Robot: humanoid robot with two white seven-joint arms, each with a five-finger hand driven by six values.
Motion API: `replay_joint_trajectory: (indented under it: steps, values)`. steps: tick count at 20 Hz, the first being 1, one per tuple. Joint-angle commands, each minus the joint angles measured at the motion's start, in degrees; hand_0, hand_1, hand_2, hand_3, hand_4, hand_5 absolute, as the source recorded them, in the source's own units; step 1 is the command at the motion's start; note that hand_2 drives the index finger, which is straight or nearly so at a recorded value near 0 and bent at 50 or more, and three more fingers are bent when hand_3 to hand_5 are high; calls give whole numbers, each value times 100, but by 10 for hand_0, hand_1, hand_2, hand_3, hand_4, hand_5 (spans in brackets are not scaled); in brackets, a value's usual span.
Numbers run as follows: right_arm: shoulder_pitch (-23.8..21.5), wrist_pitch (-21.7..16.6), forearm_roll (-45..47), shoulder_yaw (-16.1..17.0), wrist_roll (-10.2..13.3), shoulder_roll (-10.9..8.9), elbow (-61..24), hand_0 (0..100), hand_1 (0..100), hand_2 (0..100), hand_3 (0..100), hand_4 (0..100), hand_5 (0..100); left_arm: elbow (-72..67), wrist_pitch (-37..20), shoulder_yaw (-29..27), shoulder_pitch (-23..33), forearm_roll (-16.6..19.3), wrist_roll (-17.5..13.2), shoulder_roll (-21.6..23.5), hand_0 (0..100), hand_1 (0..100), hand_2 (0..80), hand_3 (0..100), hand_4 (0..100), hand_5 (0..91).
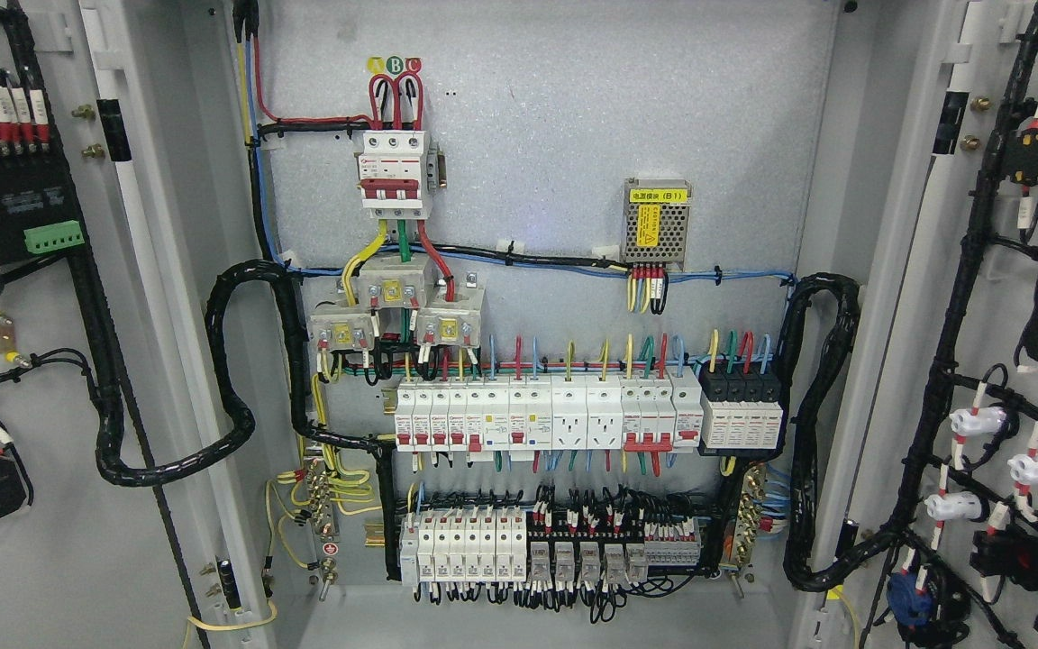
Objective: Open door with both hands
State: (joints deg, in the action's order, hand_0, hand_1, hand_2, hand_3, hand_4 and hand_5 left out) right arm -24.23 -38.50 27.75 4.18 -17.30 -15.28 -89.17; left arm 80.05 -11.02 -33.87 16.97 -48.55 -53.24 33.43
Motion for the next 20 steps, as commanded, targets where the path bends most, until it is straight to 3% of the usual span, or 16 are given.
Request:
replay_joint_trajectory:
  steps: [1,16,20]
  values:
    - [32,0,2,22,16,-2,48,219,0,0,0,0,0,-823,21,-23,-176,-14,-55,383,289,0,28,28,33,0]
    - [102,0,-33,-40,34,25,40,219,0,0,0,0,0,-1026,21,100,-589,-5,-82,392,289,0,28,28,33,0]
    - [278,254,-77,-189,69,69,5,219,0,0,0,0,0,-982,30,100,-598,-5,-82,401,289,0,28,28,34,0]
